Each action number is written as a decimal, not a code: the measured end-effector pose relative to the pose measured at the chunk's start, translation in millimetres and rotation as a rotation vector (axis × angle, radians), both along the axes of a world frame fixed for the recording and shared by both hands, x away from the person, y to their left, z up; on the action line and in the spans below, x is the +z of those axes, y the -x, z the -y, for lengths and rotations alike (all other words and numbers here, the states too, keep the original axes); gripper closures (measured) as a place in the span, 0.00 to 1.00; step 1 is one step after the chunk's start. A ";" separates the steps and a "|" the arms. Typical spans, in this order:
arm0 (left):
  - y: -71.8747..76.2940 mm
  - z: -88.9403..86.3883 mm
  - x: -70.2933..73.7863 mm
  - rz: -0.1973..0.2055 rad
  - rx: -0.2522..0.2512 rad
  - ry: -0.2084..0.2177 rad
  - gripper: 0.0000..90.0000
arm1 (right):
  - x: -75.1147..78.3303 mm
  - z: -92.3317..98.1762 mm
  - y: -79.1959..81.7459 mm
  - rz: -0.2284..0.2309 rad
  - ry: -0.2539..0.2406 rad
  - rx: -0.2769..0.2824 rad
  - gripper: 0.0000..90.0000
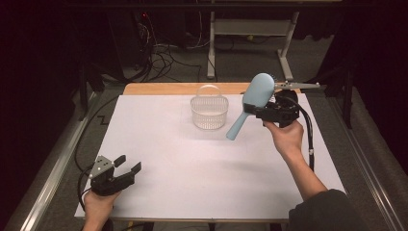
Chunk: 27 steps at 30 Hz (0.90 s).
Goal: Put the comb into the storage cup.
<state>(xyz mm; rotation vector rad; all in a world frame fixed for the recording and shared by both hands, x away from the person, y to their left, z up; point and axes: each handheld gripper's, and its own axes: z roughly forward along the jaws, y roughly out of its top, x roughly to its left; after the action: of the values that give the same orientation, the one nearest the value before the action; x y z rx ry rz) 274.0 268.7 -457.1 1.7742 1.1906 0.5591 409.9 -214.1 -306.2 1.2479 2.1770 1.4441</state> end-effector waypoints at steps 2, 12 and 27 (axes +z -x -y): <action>0.0 0.2 0.0 -0.001 -0.002 -0.001 0.37 | 2.0 -1.8 -2.6 0.000 0.001 0.001 0.60; -0.6 0.7 -0.9 -0.008 -0.017 0.019 0.37 | 8.0 -9.7 -15.2 0.006 0.006 -0.020 0.60; -2.1 3.1 -1.7 -0.011 -0.028 0.015 0.37 | 15.6 -22.2 -33.0 0.026 0.006 -0.045 0.60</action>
<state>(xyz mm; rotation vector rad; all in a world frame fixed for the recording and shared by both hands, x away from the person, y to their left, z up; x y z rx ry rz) 276.1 265.7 -458.8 1.7807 1.1728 0.5239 442.9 -192.0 -290.7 1.2607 2.1219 1.4268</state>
